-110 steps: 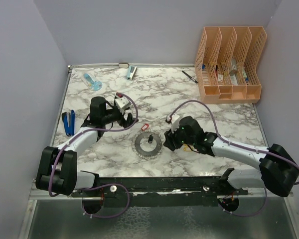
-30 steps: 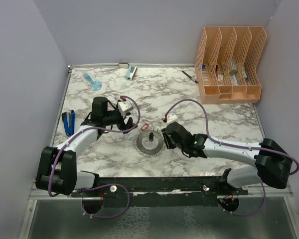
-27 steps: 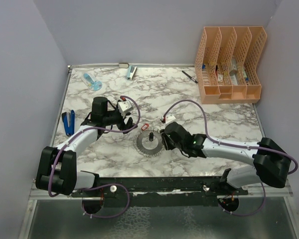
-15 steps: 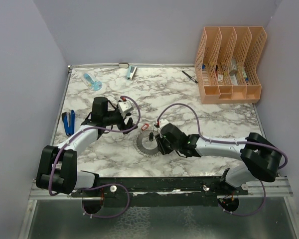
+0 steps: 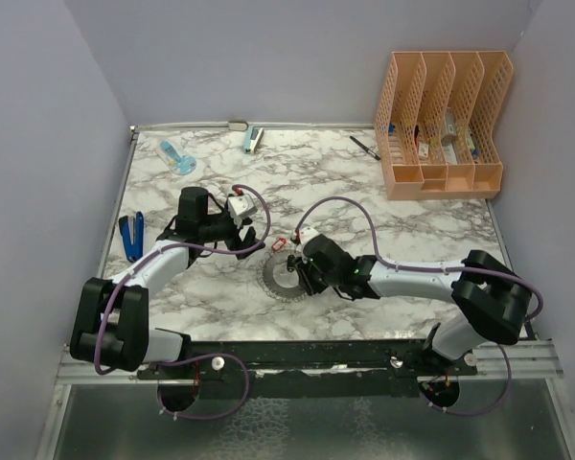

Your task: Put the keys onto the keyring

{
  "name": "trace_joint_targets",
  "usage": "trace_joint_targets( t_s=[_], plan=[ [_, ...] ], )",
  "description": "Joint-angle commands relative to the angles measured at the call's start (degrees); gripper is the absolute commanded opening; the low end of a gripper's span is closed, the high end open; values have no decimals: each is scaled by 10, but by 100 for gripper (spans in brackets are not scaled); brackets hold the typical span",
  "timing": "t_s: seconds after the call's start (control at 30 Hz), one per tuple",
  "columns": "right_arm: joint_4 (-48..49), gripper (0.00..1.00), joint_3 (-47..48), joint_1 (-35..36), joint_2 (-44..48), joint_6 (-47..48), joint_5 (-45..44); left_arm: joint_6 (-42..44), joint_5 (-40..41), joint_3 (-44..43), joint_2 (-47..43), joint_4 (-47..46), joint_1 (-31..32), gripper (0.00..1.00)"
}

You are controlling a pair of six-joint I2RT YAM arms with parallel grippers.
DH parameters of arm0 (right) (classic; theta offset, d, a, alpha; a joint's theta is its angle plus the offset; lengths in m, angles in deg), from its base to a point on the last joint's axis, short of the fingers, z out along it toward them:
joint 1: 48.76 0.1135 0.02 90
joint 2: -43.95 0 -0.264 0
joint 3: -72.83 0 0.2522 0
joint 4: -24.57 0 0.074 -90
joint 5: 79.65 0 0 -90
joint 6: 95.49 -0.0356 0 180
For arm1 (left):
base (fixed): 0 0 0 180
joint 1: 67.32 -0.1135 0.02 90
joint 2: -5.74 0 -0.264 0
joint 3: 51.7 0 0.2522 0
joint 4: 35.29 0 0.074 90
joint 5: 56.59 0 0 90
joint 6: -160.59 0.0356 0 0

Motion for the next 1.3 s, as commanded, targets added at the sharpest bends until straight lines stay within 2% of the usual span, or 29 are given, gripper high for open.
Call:
trace_joint_targets(
  t_s=[0.0,0.7,1.27],
  plan=[
    [12,32,18,-3,3,9,-21,10,-21,-15,5,9,3,79],
    [-8,32,-18,-22,21,1,-13,11,-24,-18,11,16,3,79],
    [-6,29,-42,-22,84,0,6,12,-35,-21,16,20,3,79]
  ],
)
